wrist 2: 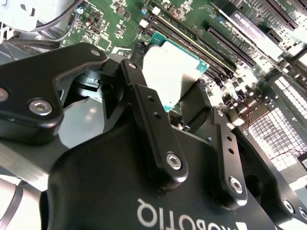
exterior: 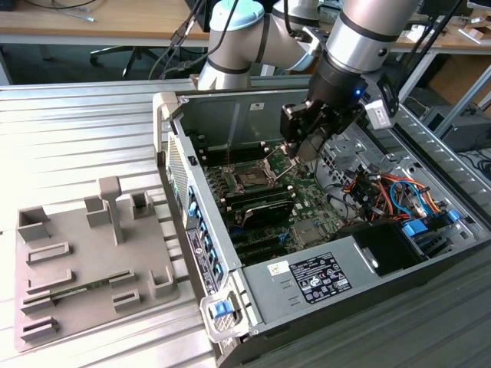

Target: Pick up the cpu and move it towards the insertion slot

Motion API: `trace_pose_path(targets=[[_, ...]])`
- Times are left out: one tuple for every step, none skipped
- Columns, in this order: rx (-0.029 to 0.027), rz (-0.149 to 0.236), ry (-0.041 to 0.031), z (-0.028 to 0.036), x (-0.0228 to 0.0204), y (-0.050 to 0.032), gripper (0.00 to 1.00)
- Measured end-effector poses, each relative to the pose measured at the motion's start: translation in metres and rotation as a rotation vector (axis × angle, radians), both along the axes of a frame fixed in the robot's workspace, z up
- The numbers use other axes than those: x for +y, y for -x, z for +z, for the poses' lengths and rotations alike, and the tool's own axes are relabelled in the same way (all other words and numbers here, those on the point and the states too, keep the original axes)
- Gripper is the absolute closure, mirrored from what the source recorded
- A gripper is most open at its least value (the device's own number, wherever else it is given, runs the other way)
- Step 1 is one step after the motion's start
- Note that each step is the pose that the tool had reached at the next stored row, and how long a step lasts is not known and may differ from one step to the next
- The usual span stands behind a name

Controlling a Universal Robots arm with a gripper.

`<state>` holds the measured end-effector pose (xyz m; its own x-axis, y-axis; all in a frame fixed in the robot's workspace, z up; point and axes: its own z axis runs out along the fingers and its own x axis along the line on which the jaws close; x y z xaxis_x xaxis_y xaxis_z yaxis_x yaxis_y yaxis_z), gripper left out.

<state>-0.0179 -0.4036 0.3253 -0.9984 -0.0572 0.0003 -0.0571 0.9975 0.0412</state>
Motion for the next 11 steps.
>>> trace_pose_path(targets=[[0.0000, 0.000, 0.0000, -0.0002, 0.0010, 0.0000, 0.45], [0.0000, 0.000, 0.0001, -0.0004, 0.0026, 0.0000, 0.45], [0.0000, 0.000, 0.0001, -0.0005, 0.0038, 0.0000, 0.45], [0.0000, 0.000, -0.0001, -0.0009, 0.0068, 0.0000, 0.45], [0.0000, 0.000, 0.0001, -0.0009, 0.0087, 0.0000, 0.45], [0.0001, 0.000, 0.0002, -0.0010, 0.0113, 0.0000, 0.45], [0.0000, 0.000, 0.0000, -0.0013, 0.0146, 0.0000, 0.45], [0.0000, 0.000, 0.0000, -0.0014, 0.0167, 0.0000, 0.45], [0.0000, 0.000, 0.0001, -0.0015, 0.0181, 0.0000, 0.45], [0.0000, 0.000, 0.0000, -0.0016, 0.0192, 0.0000, 0.45], [0.0000, 0.000, 0.0001, -0.0017, 0.0205, 0.0000, 0.45]])
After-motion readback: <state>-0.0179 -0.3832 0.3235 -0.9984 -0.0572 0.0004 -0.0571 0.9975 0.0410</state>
